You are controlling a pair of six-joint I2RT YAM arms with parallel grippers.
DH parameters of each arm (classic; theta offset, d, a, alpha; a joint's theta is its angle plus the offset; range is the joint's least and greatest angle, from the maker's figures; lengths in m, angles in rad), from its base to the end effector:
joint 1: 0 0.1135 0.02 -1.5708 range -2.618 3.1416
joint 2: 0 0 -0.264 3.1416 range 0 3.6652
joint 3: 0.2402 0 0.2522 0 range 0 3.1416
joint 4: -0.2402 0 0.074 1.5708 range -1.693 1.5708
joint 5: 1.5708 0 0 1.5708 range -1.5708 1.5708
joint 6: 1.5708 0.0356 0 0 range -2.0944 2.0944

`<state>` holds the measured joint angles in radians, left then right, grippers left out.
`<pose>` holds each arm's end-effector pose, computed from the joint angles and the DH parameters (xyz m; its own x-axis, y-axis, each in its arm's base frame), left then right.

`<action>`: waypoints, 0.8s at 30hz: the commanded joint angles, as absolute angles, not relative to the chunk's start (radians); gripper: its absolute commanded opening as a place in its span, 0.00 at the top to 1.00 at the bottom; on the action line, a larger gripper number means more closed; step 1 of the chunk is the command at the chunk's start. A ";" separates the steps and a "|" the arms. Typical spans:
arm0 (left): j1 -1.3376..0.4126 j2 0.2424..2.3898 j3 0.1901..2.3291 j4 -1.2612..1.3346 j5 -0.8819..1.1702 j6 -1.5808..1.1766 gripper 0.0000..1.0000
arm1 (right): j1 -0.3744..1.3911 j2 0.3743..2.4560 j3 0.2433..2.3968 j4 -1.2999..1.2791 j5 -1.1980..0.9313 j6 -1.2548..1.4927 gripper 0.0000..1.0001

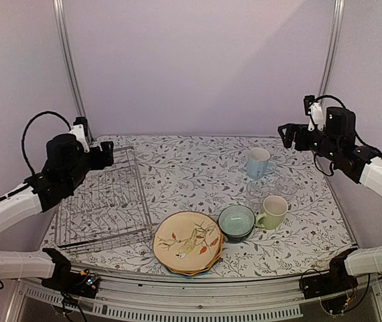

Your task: Load the mixed dishes into the dish rack

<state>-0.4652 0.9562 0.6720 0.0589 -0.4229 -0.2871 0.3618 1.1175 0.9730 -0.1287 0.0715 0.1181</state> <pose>0.2063 -0.0872 0.2943 -0.2061 -0.1855 -0.9608 -0.0071 0.9821 -0.1881 0.2449 0.0900 0.3454 -0.2846 0.0180 -0.9585 -0.2570 0.9618 0.0943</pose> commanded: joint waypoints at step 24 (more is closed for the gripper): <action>-0.559 1.703 1.141 -0.266 -0.329 -0.424 0.30 | 0.368 1.101 0.899 -0.118 0.010 0.175 0.01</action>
